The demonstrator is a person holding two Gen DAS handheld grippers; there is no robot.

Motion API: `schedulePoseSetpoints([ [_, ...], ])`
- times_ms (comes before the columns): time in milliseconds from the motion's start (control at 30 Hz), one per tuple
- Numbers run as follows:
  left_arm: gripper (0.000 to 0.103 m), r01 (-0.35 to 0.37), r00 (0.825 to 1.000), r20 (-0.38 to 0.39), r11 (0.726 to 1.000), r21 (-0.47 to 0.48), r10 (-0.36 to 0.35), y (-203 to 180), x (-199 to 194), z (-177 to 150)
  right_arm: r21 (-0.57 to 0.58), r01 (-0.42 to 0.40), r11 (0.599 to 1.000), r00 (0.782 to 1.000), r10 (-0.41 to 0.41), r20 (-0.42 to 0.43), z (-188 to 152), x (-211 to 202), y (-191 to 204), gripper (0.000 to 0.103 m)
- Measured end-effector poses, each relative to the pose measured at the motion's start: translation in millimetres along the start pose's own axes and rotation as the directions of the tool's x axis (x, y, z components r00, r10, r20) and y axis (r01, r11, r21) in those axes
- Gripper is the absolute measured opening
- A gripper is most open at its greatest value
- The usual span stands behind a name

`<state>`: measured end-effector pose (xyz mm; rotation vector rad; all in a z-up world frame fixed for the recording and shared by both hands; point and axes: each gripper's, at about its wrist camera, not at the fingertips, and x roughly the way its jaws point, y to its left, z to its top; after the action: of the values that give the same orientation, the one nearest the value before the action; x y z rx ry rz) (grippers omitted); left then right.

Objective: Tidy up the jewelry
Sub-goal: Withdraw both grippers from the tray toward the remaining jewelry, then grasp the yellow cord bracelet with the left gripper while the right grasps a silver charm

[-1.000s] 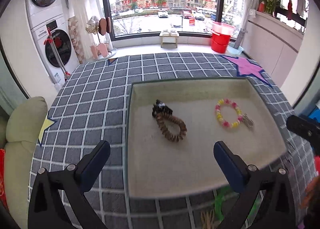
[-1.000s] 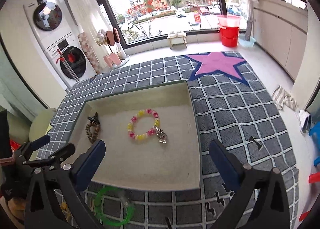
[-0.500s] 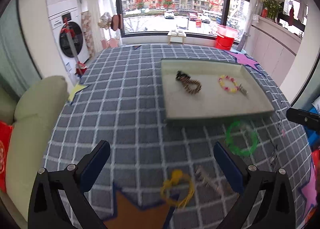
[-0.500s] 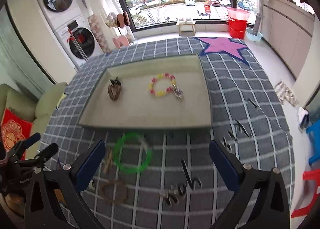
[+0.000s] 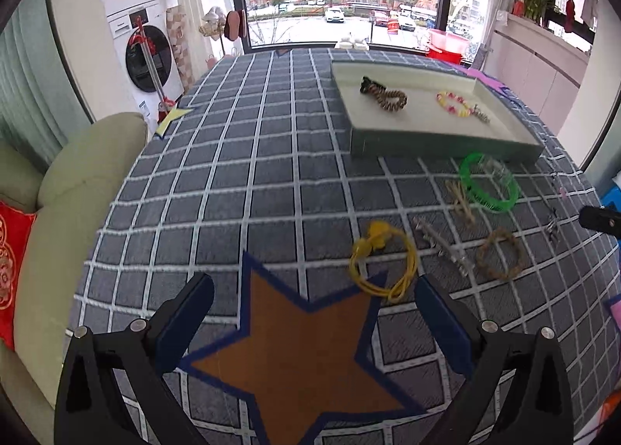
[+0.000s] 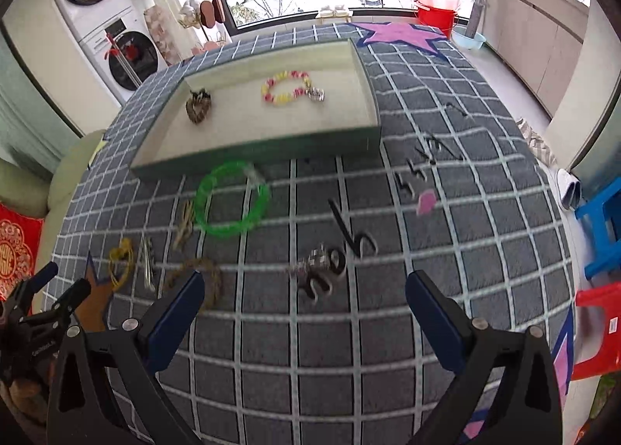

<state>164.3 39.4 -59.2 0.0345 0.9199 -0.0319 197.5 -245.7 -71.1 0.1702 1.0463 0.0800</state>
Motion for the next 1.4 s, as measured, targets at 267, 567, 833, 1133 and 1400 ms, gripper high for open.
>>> schedulePoseSetpoints([
  [267,0.103,0.015,1.0,-0.027,1.0,-0.012,-0.015,-0.4,12.2,-5.3,0.0,0.028,1.0,1.0,-0.028,-0.013,-19.3,2.9,-8.0,0.103],
  [567,0.103,0.036,0.999,-0.039,0.999,0.004,-0.036,-11.0,26.3,-0.8,0.042,0.023,0.999,1.0,-0.023,-0.008,-15.9,16.4,-12.2,0.094],
  [833,0.103,0.034,0.998,-0.052,0.999,-0.007,-0.034,-12.8,38.4,3.7,0.037,0.057,0.998,0.998,-0.056,-0.008,-12.3,37.8,1.7,0.08],
  [1133,0.103,0.058,0.997,-0.048,0.998,0.027,-0.057,-22.1,46.2,6.0,-0.034,0.154,0.987,0.988,-0.154,0.014,-9.6,47.0,15.4,0.072],
  [1400,0.072,0.094,0.995,-0.031,0.993,0.073,-0.092,-34.4,40.8,7.7,-0.06,0.167,0.984,0.986,-0.166,0.028,-9.0,44.7,19.3,0.037],
])
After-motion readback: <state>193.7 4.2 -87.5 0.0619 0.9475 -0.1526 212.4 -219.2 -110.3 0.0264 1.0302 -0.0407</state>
